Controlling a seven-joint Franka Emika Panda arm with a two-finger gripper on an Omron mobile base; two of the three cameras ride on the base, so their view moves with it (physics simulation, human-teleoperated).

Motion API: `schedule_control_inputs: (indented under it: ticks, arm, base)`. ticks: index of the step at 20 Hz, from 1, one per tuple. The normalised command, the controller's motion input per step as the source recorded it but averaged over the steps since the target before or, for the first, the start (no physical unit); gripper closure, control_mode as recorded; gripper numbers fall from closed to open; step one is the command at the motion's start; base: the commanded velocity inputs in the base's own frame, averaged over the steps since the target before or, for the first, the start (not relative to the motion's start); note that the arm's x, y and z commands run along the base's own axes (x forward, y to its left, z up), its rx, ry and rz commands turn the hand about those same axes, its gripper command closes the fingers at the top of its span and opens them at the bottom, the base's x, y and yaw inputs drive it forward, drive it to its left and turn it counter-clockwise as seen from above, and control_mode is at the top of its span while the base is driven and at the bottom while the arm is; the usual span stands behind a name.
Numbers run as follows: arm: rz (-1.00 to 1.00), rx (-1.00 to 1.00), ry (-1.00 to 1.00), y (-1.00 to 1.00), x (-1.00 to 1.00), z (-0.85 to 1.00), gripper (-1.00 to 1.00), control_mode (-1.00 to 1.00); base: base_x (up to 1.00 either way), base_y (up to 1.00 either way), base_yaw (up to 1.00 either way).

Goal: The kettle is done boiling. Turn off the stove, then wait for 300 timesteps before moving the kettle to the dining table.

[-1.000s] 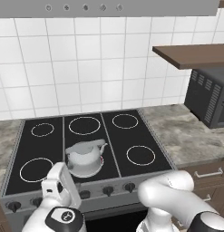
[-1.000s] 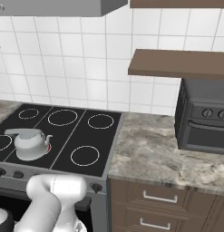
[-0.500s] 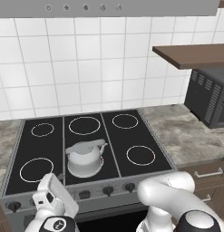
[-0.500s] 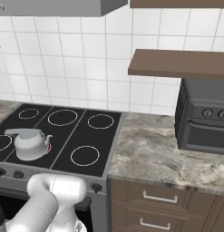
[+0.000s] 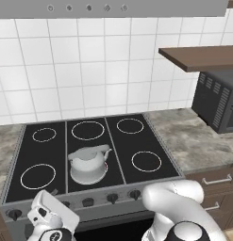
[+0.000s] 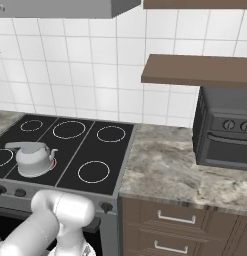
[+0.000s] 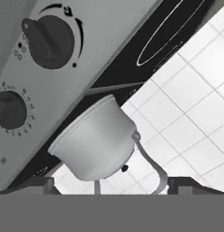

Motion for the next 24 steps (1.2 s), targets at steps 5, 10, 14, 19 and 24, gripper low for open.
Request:
schedule_control_inputs:
  ticks: [5,10,14,19,24]
  arm:
    - [0.04,-0.22,0.13,0.27,0.20,-0.46,-1.00,-1.00]
    - [0.04,-0.17,0.10,0.15,0.16,-0.42,-1.00,-1.00]
    - [0.02,-0.14,0.09,0.06,0.18,-0.43,-1.00,-1.00]
    - [0.02,-0.12,0.04,0.03,0.15,-0.44,-1.00,-1.00]
    - [0.02,-0.10,0.01,0.04,0.16,-0.37,-1.00,-1.00]
  base:
    - [0.00,0.00,0.00]
    - [0.00,0.00,0.00]
    - [0.00,0.00,0.00]
    - [0.00,0.00,0.00]
    - [0.00,0.00,0.00]
